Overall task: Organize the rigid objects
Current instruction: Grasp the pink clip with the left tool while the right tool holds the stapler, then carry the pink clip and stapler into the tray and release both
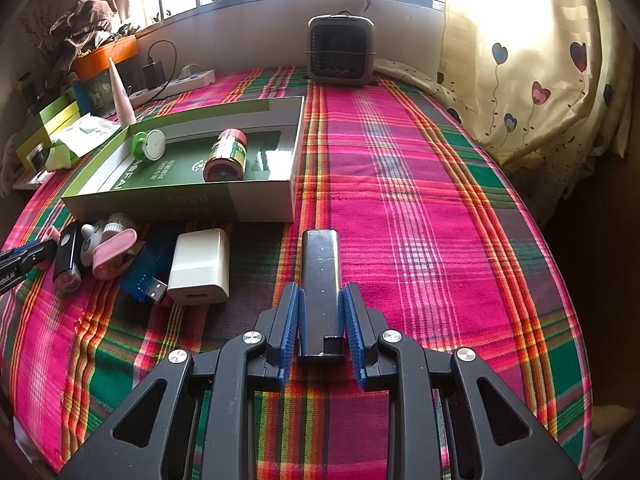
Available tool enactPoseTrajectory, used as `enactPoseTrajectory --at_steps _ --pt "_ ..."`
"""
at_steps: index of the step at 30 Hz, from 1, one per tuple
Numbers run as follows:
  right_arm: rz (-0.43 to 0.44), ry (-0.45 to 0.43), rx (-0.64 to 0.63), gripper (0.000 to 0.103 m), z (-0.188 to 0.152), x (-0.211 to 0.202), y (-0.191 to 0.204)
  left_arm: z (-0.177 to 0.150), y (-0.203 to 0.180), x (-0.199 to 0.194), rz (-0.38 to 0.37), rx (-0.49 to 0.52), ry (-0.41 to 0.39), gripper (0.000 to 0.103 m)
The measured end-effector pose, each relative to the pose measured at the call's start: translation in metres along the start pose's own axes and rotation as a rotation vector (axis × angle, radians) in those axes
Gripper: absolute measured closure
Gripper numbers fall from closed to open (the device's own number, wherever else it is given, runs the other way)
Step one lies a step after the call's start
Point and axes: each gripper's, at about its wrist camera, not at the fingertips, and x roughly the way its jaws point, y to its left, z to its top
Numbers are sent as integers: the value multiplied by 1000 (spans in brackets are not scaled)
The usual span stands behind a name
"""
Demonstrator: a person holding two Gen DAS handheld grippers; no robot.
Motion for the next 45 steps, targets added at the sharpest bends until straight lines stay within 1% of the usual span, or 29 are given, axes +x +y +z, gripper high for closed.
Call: enactPoseTrajectory --at_steps 8,13,19,25,37,40,45 --pt "4 -1 6 79 -1 -1 -1 0 0 0 0 0 0 81" --pt "25 -3 14 79 -1 -2 -1 1 1 -6 -2 0 -16 81" --pt "35 -24 17 79 2 -9 0 5 0 -15 -18 -1 -26 81" --pt "50 -43 17 79 8 -15 2 15 -3 -25 -36 12 -53 81" --pt "69 -96 -20 79 40 -24 11 44 -19 -27 -85 60 -83 81" --pt "83 -98 -30 79 50 -22 14 53 -23 -23 -110 62 -80 81" --pt "104 -92 -41 79 67 -13 19 66 -30 -13 -131 79 -69 81"
